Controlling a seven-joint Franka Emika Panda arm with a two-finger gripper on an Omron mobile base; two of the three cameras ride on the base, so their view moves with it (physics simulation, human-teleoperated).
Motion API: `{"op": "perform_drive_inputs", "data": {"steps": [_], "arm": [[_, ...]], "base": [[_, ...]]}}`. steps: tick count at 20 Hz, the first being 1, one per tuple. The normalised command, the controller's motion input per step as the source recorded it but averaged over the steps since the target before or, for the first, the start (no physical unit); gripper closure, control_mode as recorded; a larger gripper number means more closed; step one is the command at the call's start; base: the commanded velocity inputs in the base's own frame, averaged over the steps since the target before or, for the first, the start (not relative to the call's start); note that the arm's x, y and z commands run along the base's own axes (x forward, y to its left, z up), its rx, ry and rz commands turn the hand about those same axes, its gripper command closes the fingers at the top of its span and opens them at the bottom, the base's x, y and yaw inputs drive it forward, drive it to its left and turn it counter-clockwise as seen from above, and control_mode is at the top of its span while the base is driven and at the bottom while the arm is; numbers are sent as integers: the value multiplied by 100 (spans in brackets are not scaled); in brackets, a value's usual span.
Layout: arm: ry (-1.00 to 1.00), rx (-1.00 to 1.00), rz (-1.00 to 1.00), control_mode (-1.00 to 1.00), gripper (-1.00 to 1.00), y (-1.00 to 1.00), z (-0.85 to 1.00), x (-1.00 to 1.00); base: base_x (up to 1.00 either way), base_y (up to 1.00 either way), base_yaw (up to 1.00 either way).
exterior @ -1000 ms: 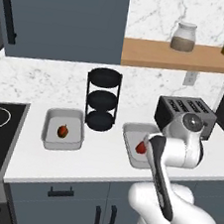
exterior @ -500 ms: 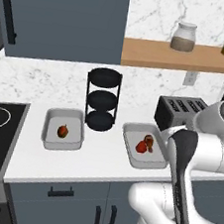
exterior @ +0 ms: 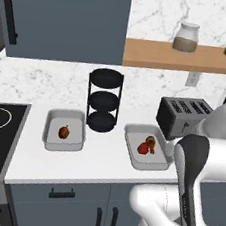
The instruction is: Place one bell pepper and one chicken drumstick in each tupperware on the nearby counter, to pack two identical lunches.
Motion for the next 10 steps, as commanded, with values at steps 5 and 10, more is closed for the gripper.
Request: {"op": "perform_drive_inputs", "data": {"steps": [5, 10], "arm": [[0, 0, 0, 100, -100, 0, 0, 0], [0, 0, 0, 100, -100, 0, 0, 0]], "base": [[-73, -49, -5], [-59, -98, -16]]}}
